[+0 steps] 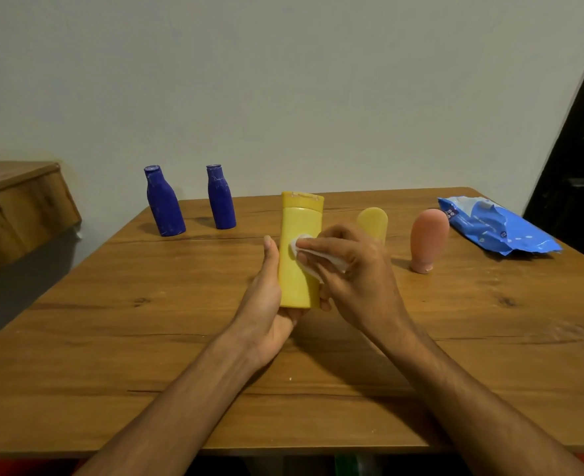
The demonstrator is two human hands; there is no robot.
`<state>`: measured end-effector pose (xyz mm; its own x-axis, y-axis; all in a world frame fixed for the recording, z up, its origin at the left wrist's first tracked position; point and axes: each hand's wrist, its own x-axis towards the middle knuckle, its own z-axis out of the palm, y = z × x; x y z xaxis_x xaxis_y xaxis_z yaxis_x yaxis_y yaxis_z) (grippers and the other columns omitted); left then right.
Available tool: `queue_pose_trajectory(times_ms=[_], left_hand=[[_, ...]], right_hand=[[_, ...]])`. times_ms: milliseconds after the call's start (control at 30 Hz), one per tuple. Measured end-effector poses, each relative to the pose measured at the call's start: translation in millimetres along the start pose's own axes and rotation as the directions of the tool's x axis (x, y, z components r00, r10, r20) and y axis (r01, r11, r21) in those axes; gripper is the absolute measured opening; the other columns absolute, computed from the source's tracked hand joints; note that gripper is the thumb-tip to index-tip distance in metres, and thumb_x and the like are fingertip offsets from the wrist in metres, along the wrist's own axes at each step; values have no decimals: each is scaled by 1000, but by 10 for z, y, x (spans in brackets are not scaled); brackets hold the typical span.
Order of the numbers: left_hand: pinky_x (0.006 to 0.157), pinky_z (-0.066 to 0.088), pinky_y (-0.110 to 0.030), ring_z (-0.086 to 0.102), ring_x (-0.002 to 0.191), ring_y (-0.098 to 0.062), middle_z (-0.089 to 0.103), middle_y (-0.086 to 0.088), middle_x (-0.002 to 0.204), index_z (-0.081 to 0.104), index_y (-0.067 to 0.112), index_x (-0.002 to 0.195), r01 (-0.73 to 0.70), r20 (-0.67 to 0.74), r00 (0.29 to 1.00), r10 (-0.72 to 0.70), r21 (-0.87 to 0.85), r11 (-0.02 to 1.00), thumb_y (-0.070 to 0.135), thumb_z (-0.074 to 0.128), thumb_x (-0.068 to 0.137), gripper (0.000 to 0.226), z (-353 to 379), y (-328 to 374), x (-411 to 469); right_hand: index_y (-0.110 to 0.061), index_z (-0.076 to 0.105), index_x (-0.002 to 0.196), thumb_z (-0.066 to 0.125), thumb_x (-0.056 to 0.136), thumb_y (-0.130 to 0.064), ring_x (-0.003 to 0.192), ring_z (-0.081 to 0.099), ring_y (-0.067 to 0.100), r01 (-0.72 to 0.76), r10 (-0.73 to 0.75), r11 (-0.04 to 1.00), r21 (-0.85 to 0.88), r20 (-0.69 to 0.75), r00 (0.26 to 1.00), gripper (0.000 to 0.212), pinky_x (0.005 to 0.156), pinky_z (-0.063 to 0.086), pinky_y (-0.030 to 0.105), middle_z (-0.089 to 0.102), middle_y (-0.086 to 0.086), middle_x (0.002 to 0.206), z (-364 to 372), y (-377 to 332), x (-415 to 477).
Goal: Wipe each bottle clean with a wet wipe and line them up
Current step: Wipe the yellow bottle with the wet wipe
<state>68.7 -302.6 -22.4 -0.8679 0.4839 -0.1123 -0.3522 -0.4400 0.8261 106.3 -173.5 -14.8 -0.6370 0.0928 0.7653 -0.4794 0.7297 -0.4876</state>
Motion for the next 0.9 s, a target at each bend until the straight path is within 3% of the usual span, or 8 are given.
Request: queue_pose_trajectory(times_ms=[200, 367, 467, 567, 733, 833, 900], left_hand=[[101, 49, -48, 67, 109, -31, 69, -18, 117, 56, 12, 129, 23, -106, 994, -28, -50, 998, 65, 44, 90, 67, -67, 46, 66], [96, 51, -51, 67, 107, -36, 67, -22, 118, 53, 7, 131, 91, -135, 984, -114, -161, 983, 67, 45, 89, 73, -113, 74, 108], [84, 55, -42, 70, 97, -30, 71, -18, 109, 61, 6, 124, 83, -126, 987, -104, -163, 983, 55, 42, 97, 59, -101, 85, 93], [87, 53, -38, 69, 96, -26, 72, -15, 106, 64, 8, 120, 76, -82, 993, -86, -114, 991, 40, 42, 101, 43, -69, 74, 62], [82, 53, -34, 69, 89, -22, 72, -12, 100, 63, 9, 120, 82, -39, 996, -86, -101, 992, 40, 47, 99, 41, -59, 54, 43], [73, 53, -33, 68, 85, -21, 71, -10, 96, 65, 10, 118, 77, -42, 996, -81, -80, 994, 43, 52, 95, 43, -70, 48, 56], [81, 53, -38, 66, 91, -24, 70, -11, 99, 66, 10, 115, 73, -43, 996, -76, -70, 995, 45, 55, 93, 43, -71, 58, 61]], right_hand=[[-22, 73, 107, 64, 84, -33, 87, 59, 12, 97, -81, 993, -64, 215, 973, 27, 71, 50, 48, 65, -4, 97, 57, -16, -56], [-26, 72, 108, 65, 84, -36, 89, 58, 6, 106, -91, 994, -23, 353, 931, 27, 73, 50, 46, 65, -9, 97, 59, -12, -49], [-23, 74, 106, 72, 84, -28, 88, 60, 6, 44, -63, 997, 69, 295, 954, 23, 74, 52, 39, 66, -8, 94, 31, -36, -33], [-20, 76, 104, 75, 83, -21, 88, 59, 6, -22, -3, 992, 125, 200, 980, 21, 73, 52, 27, 65, -6, 94, 2, -71, -17], [-20, 75, 103, 75, 82, -22, 88, 59, 6, -20, -7, 990, 141, 187, 982, 21, 72, 54, 29, 64, -6, 94, 14, -91, -25], [-23, 75, 102, 74, 83, -25, 88, 60, 11, 3, -29, 991, 137, 190, 981, 19, 72, 54, 38, 64, -4, 94, 36, -91, -43], [-25, 75, 103, 73, 84, -28, 88, 59, 13, 11, -31, 994, 105, 193, 981, 19, 72, 52, 45, 63, -4, 93, 39, -79, -54]])
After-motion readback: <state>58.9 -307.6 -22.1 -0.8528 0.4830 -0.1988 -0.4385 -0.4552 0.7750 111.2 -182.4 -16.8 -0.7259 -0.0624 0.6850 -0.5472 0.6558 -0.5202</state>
